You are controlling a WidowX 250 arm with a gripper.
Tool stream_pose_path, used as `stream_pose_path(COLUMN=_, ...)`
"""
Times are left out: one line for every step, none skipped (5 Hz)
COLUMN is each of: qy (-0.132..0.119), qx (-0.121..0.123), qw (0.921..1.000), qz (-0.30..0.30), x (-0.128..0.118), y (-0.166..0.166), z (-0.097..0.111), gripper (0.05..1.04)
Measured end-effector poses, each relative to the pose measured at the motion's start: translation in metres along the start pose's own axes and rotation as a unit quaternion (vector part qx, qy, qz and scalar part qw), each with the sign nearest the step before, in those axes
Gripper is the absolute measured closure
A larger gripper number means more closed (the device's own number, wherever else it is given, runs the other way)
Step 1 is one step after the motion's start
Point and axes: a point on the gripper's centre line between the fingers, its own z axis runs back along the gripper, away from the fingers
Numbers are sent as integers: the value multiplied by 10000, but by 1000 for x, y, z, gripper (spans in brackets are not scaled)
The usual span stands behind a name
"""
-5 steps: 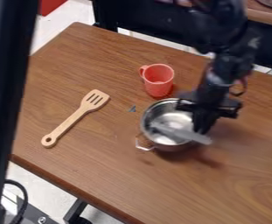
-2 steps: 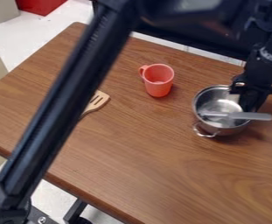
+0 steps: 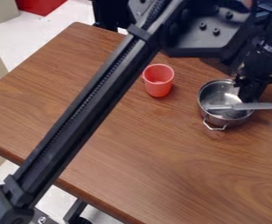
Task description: Moved the silver pot to the upper right side of the table aligned with the red plastic cup
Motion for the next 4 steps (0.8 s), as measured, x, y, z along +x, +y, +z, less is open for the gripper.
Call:
stream_pose_path(qy=-14, qx=149, qw=9998, qz=127, x=10, y=3, z=-4, gripper=1026)
stream_pose_path(qy=88, qx=152, qw=9997, qz=189, x=17, y=7, z=-7, gripper=1026)
stream_pose_path(qy=185, qx=88, qw=9997, qz=149, x=17, y=14, z=-9, gripper=1013)
stream_pose_path(qy=372, qx=83, qw=9990, qz=224, x=17, y=18, z=-14, gripper=876)
